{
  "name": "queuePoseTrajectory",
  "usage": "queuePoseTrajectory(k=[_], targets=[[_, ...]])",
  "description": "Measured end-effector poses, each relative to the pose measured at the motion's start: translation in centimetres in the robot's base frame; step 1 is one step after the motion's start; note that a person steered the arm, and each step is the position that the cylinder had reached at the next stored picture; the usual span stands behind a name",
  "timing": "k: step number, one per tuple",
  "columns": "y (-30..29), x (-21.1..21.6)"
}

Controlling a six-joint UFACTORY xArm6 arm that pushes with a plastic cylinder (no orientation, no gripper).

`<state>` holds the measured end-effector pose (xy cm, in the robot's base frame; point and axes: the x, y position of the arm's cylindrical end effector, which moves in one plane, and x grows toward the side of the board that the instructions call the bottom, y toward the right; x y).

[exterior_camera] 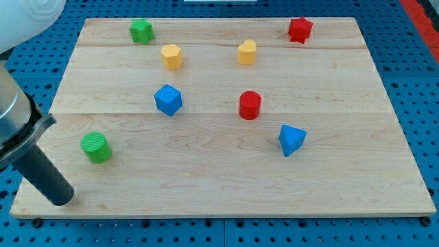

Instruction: Place the yellow hexagon diagonally towards the bottom left side of the yellow heart

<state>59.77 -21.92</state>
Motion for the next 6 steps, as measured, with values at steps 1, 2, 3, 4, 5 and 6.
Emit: queuePoseTrajectory(k=[1, 2, 3, 4, 5, 6], targets=[[8.5, -2.2], [14.2, -2.9], [14.7, -3.1], [14.8, -3.3], [15.5, -2.4], [15.5, -2.4]])
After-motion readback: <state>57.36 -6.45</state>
